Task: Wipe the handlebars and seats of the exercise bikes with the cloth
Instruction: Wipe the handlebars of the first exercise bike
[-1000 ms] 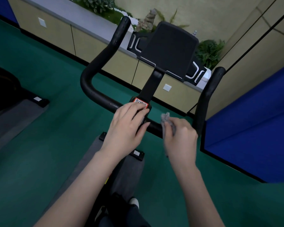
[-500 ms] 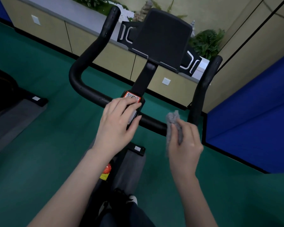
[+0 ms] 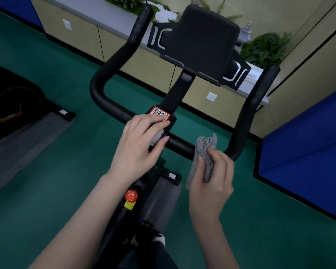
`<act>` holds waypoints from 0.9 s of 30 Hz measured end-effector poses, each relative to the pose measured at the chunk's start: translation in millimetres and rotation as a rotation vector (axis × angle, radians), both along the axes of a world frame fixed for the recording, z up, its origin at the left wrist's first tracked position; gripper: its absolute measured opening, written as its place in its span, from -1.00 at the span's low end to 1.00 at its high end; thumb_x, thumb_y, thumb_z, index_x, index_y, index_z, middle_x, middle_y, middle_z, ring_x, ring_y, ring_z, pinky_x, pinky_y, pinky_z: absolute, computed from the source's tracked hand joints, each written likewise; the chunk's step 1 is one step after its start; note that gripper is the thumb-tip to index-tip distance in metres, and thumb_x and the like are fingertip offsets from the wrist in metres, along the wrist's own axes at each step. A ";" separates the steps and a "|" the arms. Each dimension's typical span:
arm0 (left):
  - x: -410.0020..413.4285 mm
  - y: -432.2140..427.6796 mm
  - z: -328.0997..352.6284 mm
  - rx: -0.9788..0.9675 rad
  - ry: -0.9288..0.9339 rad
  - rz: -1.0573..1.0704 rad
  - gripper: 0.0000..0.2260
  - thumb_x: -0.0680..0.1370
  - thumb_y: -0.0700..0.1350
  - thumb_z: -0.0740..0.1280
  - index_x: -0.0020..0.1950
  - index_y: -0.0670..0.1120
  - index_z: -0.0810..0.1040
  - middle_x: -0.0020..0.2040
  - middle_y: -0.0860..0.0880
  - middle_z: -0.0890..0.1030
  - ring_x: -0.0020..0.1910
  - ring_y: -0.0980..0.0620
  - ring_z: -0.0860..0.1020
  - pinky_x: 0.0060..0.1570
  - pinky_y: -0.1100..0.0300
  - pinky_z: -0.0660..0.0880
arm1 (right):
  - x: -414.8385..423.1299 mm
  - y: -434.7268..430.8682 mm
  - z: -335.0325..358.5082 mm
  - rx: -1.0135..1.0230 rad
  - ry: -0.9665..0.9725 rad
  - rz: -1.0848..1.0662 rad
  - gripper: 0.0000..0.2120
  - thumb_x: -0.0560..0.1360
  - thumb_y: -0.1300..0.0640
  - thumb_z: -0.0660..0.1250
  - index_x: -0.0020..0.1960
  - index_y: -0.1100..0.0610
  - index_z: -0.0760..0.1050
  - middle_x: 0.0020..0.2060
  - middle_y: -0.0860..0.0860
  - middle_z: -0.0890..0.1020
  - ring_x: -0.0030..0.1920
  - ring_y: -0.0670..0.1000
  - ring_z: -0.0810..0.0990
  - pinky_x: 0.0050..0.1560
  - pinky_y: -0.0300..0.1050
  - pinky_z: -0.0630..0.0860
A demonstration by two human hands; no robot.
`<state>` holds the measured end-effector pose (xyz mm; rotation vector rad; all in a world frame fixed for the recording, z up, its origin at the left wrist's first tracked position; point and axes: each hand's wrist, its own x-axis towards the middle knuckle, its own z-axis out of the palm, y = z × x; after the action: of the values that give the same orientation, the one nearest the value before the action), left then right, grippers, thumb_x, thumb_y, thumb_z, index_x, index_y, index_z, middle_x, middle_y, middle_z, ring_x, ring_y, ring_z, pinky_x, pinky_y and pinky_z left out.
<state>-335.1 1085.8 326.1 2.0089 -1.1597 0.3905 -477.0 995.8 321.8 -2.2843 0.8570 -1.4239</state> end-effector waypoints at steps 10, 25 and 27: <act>8.4 9.0 6.7 -0.015 0.123 -0.159 -0.71 0.63 -0.13 0.15 0.26 -0.18 0.55 0.24 0.00 0.53 0.21 -0.01 0.43 0.22 0.00 0.38 | 59.6 33.4 -8.5 0.026 -0.085 0.020 -0.85 0.50 0.33 0.33 0.05 0.35 0.56 -0.03 0.18 0.59 0.02 -0.05 0.55 0.13 -0.46 0.40; 23.9 16.8 2.8 0.017 0.115 -0.288 -0.69 0.64 -0.14 0.13 0.32 -0.18 0.50 0.31 -0.01 0.48 0.30 0.03 0.36 0.33 0.02 0.31 | 81.1 63.3 -46.8 0.178 -0.356 -0.158 -0.77 0.45 0.34 0.23 0.09 0.20 0.35 0.01 0.10 0.40 0.05 -0.17 0.37 0.10 -0.36 0.37; 25.5 17.3 1.6 0.023 0.116 -0.299 -0.69 0.63 -0.15 0.14 0.32 -0.18 0.50 0.31 -0.02 0.48 0.30 0.02 0.36 0.33 0.01 0.31 | 81.5 62.5 -47.8 0.181 -0.334 -0.166 -0.76 0.45 0.36 0.23 0.10 0.21 0.37 0.01 0.08 0.42 0.04 -0.14 0.40 0.09 -0.33 0.39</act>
<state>-309.6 1103.1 327.8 1.8140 -1.3695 0.1089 -395.5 1058.3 274.1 -1.8113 1.0358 -1.6620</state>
